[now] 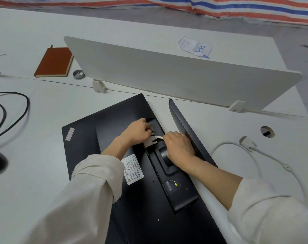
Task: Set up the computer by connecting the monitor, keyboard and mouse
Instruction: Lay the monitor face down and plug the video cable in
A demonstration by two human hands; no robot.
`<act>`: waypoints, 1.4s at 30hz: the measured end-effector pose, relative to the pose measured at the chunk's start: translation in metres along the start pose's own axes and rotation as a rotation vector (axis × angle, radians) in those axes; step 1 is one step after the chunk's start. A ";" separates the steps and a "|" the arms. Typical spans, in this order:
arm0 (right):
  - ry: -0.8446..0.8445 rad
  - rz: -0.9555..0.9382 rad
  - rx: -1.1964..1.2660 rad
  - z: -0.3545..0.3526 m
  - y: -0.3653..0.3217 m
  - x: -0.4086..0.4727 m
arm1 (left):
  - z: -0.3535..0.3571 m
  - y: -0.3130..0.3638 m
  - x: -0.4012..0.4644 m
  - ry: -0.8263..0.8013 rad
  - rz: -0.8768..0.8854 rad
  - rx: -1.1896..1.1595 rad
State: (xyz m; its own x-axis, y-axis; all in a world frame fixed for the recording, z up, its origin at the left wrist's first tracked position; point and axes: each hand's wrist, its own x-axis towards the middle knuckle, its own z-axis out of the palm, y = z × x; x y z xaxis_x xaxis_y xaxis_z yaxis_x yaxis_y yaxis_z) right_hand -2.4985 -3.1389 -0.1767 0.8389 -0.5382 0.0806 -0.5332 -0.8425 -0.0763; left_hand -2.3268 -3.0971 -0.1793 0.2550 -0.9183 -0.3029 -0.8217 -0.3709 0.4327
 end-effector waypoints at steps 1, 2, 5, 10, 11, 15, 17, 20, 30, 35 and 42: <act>-0.010 0.008 0.009 0.000 0.000 0.000 | 0.001 -0.001 0.000 -0.004 0.008 -0.002; -0.028 0.011 0.016 0.000 0.000 0.000 | 0.001 -0.001 0.000 0.001 0.018 -0.008; -0.091 0.006 0.044 -0.005 0.000 -0.001 | -0.003 -0.004 -0.009 0.210 0.056 -0.057; -0.275 0.083 0.066 -0.014 -0.004 0.010 | 0.009 -0.027 -0.051 0.685 -0.252 -0.155; -0.302 0.101 0.085 -0.015 -0.006 0.014 | 0.013 -0.034 -0.057 0.663 -0.374 -0.180; -0.428 0.310 0.383 -0.016 -0.013 0.038 | 0.029 -0.061 -0.075 0.599 -0.683 -0.278; -0.489 0.424 0.583 -0.012 -0.014 0.052 | 0.033 -0.076 -0.080 0.605 -0.826 -0.326; -0.515 0.537 0.671 -0.010 -0.014 0.065 | 0.035 -0.098 -0.091 0.592 -1.030 -0.382; -0.588 0.594 0.710 -0.009 -0.007 0.073 | 0.044 -0.117 -0.105 0.665 -1.098 -0.394; -0.539 0.566 0.737 -0.007 -0.007 0.077 | 0.048 -0.113 -0.099 0.681 -1.131 -0.361; -0.456 0.612 0.768 -0.004 -0.012 0.066 | 0.050 -0.115 -0.097 0.670 -1.138 -0.342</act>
State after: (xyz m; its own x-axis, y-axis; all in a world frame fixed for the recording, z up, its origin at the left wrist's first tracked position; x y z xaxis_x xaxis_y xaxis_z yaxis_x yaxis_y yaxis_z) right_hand -2.4374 -3.1647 -0.1669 0.4996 -0.6709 -0.5479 -0.7977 -0.1097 -0.5931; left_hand -2.2825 -2.9585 -0.2426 0.9767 0.0609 -0.2057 0.1477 -0.8863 0.4390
